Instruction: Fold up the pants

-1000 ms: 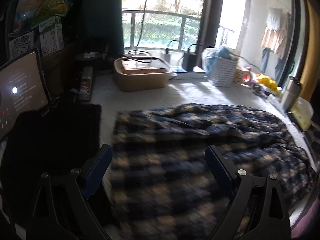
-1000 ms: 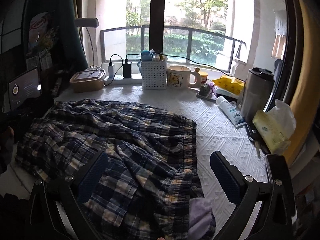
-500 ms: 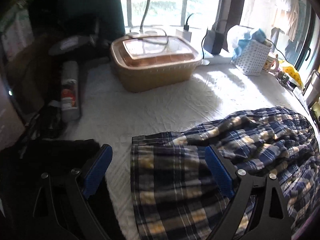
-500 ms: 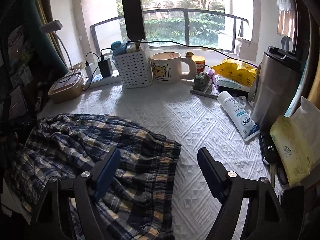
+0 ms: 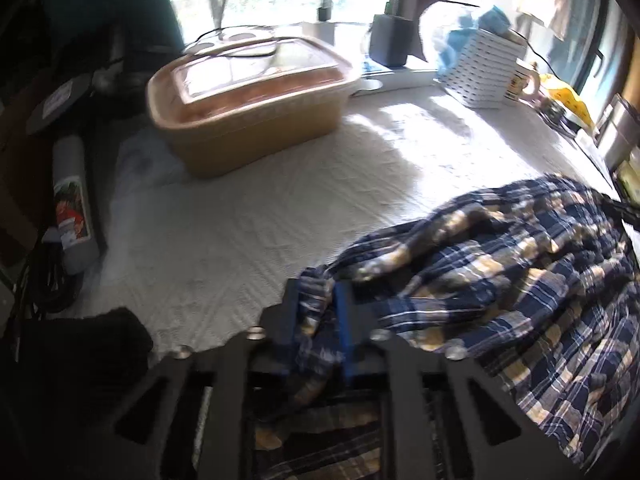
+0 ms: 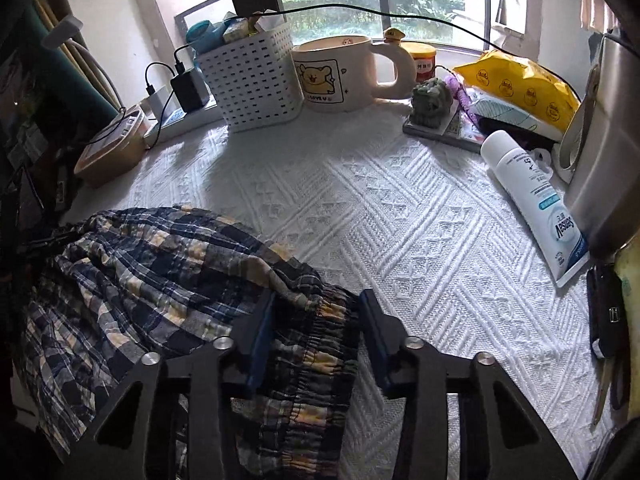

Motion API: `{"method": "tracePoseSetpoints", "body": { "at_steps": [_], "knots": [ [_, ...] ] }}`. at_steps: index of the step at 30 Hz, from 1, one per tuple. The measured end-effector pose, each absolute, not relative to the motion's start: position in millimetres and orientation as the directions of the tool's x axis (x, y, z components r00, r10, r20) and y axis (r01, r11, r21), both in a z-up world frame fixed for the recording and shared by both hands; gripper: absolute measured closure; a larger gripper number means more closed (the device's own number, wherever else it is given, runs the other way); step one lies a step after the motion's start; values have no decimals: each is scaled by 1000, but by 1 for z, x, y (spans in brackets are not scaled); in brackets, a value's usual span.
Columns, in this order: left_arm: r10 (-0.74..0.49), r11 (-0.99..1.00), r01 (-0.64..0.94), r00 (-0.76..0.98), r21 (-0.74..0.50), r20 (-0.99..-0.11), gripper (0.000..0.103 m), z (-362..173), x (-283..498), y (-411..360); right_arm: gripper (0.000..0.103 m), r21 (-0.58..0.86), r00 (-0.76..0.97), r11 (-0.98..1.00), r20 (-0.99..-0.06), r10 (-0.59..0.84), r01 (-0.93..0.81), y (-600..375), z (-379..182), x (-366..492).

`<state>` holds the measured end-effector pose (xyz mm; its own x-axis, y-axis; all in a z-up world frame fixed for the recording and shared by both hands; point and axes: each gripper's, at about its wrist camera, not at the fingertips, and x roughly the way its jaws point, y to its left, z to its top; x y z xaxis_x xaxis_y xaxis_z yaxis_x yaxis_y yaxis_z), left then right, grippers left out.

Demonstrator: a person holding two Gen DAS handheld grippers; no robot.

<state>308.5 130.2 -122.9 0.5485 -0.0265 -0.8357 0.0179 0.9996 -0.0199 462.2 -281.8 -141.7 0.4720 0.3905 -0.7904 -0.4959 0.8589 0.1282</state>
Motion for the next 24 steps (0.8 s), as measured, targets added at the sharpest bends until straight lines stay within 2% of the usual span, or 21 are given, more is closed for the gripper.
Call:
{"method": "tracePoseSetpoints", "body": {
  "at_steps": [2, 7, 17, 20, 24],
  "knots": [
    [-15, 1000, 26, 573, 0, -819, 95, -119, 310, 127, 77, 91, 482, 849, -790, 380, -520, -277, -140, 459],
    [35, 998, 14, 646, 58, -763, 95, -101, 328, 128, 82, 14, 569, 858, -742, 353, -514, -273, -120, 460],
    [93, 993, -21, 760, 119, -643, 96, -67, 384, 121, 84, -134, 742, 896, -620, 257, -423, -265, -78, 501],
    [88, 993, -15, 753, 116, -652, 96, -63, 394, 120, 84, -170, 766, 903, -603, 222, -395, -263, -76, 519],
    [69, 996, -14, 738, 87, -671, 94, -65, 386, 125, 84, -175, 747, 907, -636, 193, -383, -267, -90, 536]
  ]
}}
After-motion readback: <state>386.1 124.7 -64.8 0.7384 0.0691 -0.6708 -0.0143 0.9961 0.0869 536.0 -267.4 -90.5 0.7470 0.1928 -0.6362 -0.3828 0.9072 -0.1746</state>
